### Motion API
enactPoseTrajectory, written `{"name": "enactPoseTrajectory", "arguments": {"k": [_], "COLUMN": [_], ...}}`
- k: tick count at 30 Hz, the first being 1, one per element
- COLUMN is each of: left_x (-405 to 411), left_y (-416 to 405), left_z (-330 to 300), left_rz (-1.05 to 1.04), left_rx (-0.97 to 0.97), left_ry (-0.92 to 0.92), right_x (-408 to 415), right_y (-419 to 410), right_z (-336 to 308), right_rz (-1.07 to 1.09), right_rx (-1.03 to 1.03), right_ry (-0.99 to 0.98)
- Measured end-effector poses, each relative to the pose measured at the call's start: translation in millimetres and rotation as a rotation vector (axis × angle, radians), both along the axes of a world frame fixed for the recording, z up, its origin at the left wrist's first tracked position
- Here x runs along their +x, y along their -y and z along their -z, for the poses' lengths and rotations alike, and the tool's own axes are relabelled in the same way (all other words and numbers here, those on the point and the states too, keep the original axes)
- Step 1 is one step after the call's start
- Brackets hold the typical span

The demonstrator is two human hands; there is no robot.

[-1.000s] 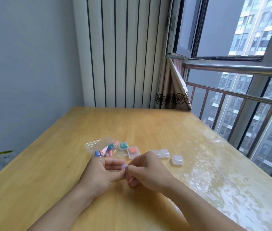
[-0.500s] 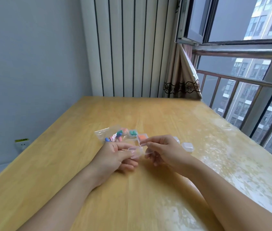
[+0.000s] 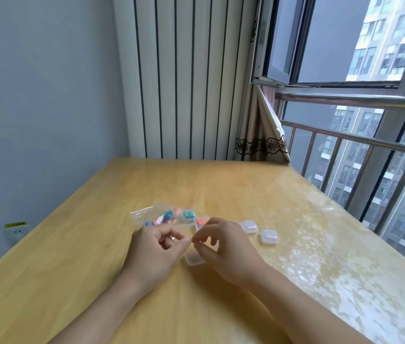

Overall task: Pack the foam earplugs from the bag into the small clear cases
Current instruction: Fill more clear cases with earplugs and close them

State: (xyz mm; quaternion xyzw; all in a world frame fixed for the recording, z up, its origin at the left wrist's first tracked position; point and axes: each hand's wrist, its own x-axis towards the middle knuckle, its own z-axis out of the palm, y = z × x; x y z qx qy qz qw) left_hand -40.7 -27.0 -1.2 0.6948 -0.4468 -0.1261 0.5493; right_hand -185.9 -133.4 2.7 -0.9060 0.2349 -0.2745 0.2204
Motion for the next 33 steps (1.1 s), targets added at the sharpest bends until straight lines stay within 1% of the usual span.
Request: {"name": "enactPoseTrajectory", "arguments": {"k": [1, 3, 4, 6, 8, 9, 11, 14, 18, 21, 22, 23, 25, 26, 28, 29, 30, 31, 32, 33], "left_x": [0.8, 4.8, 8.0, 13.7, 17.2, 17.9, 19.1, 24.7, 24.9, 23.6, 24.4, 24.7, 23.6, 21.7, 23.9, 28.5, 36.3, 44.6, 51.3, 56.1], "left_y": [0.4, 1.1, 0.8, -0.3, 0.5, 1.1, 2.6, 5.4, 8.1, 8.5, 9.7, 9.3, 9.0, 8.6, 4.2, 1.3, -1.5, -4.3, -6.8, -7.4], "left_z": [-0.8, -1.8, -2.4, -2.6, 0.4, 2.0, 4.3, 8.7, 8.8, 9.7, 10.7, 11.9, 12.3, 10.7, 3.1, -1.0, -3.7, -5.2, -5.7, -4.4], "left_rz": [-0.054, -0.212, -0.293, -0.375, -0.329, -0.299, -0.291, -0.367, -0.392, -0.367, -0.354, -0.343, -0.302, -0.261, -0.235, -0.269, -0.329, -0.418, -0.486, -0.507], "left_rx": [-0.045, -0.117, -0.113, 0.008, 0.189, 0.239, 0.229, 0.137, 0.003, -0.055, -0.063, -0.058, -0.056, -0.058, -0.082, -0.115, -0.138, -0.11, -0.022, 0.107], "left_ry": [0.017, 0.125, 0.201, 0.314, 0.328, 0.335, 0.361, 0.406, 0.373, 0.358, 0.35, 0.318, 0.177, 0.08, -0.071, -0.102, -0.091, -0.033, 0.047, 0.104], "right_x": [4.9, 15.6, 20.7, 29.4, 35.3, 36.3, 36.7, 36.2, 38.5, 44.9, 49.3, 55.1, 64.2, 66.7, 70.2, 69.4, 67.4, 64.8, 62.2, 59.8], "right_y": [-4.2, -8.5, -9.6, -11.9, -13.1, -13.6, -13.0, -9.8, -11.1, -11.9, -8.9, -6.8, -5.5, -5.3, -5.2, -4.6, -2.6, -0.9, 0.5, 1.4], "right_z": [1.4, 4.0, 4.2, 3.4, 3.3, 4.0, 7.3, 9.2, 5.6, 1.2, 0.1, 0.2, -2.5, -2.8, 0.7, 2.9, 5.0, 6.7, 7.4, 8.0], "right_rz": [-0.028, -0.003, 0.029, 0.07, 0.067, 0.06, 0.042, 0.038, 0.084, 0.167, 0.203, 0.235, 0.285, 0.281, 0.247, 0.24, 0.236, 0.231, 0.226, 0.215], "right_rx": [-0.041, -0.172, -0.243, -0.32, -0.321, -0.313, -0.282, -0.217, -0.224, -0.227, -0.205, -0.141, -0.015, 0.006, -0.018, -0.031, -0.041, -0.047, -0.051, -0.052], "right_ry": [-0.055, -0.147, -0.174, -0.19, -0.203, -0.201, -0.175, -0.168, -0.159, -0.212, -0.199, -0.17, -0.099, -0.093, -0.145, -0.175, -0.197, -0.222, -0.243, -0.26]}}
